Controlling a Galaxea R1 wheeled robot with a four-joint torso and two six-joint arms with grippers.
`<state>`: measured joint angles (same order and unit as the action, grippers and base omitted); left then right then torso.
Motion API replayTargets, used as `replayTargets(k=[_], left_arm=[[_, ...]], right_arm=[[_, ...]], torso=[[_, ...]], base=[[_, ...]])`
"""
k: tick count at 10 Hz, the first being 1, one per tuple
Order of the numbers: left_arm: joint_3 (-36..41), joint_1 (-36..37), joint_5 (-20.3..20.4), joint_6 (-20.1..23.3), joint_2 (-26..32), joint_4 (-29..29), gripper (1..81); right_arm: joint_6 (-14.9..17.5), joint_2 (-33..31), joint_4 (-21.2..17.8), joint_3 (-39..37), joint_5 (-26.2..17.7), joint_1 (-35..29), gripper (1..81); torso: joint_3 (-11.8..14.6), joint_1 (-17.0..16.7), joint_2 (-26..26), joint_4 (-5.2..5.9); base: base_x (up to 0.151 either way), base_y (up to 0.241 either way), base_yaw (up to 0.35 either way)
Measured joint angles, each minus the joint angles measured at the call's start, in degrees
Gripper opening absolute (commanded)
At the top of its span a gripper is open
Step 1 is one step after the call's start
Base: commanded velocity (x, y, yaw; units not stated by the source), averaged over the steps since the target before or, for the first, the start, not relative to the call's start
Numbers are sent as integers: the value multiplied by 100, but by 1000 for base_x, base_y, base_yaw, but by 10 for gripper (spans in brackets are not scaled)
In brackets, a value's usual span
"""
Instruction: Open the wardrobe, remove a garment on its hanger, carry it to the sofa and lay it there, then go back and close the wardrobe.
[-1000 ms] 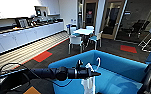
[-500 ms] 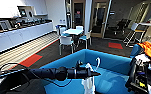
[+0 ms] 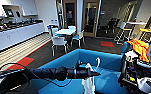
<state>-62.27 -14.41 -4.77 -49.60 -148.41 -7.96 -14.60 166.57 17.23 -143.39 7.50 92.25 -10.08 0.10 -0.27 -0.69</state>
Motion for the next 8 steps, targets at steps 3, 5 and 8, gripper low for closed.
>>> replayTargets(k=[3, 5, 8], left_arm=[[15, -2, -2, -1, 17, 0, 10], [98, -5, 0, 2, 50, -9, 10], [106, -6, -2, 0, 78, -11, 10]], right_arm=[[0, 16, 2, -16, -11, -18, 811], [0, 16, 2, -35, -15, -18, 811], [2, 18, 2, -38, -12, -18, 811]], torso=[[0, 0, 0, 0], [0, 0, 0, 0], [0, 0, 0, 0]], base=[[0, 0, 0], [0, 0, 0], [0, 0, 0]])
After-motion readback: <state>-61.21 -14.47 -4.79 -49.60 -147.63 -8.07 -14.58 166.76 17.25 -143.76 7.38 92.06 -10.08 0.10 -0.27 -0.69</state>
